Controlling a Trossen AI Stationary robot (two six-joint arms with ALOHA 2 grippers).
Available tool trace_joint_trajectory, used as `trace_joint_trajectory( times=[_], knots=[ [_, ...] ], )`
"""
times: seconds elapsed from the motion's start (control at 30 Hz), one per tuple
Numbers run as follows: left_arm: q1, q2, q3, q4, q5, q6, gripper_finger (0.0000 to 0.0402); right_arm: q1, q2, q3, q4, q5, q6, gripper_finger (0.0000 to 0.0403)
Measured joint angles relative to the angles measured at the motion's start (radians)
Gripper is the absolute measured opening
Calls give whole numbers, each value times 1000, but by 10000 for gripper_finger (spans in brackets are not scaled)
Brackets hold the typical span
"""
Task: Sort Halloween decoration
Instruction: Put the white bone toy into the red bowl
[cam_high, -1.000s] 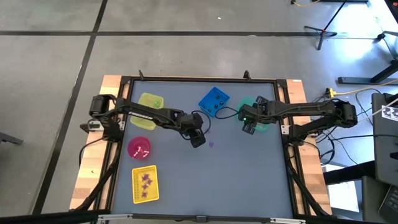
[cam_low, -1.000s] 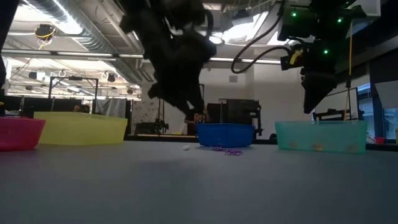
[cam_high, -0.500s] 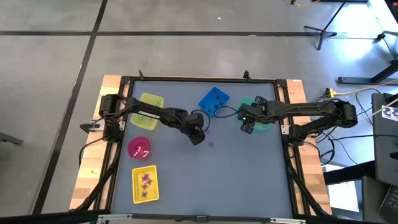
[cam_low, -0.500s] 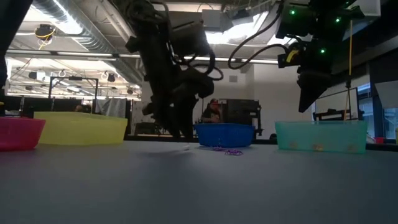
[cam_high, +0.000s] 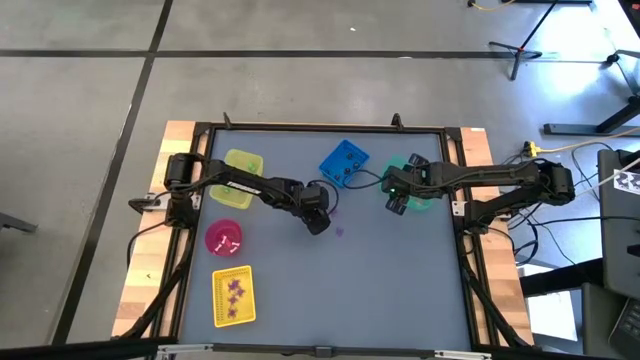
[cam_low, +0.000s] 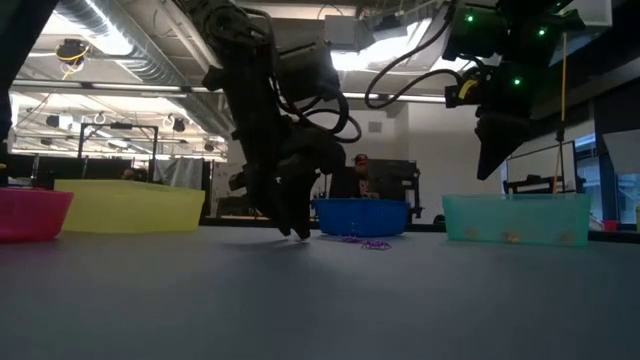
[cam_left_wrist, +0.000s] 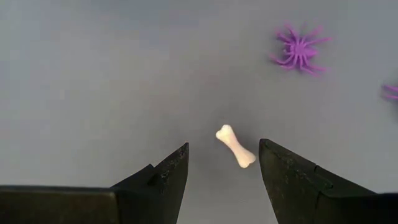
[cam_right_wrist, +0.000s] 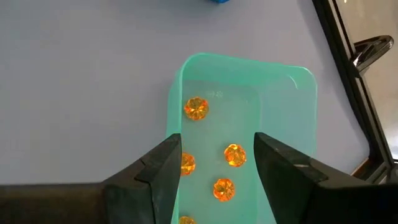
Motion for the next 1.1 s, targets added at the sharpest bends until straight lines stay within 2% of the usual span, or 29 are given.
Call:
trace_joint_trajectory(
  times=[0.27,0.77,1.1],
  knots=[
    [-13,22,2,7,-10,0,174,0,0,0,0,0,0,200],
    [-15,23,2,-12,5,1,110,0,0,0,-1,0,0,200],
    [-16,24,2,-15,6,2,85,0,0,0,-1,0,0,200]
  ],
)
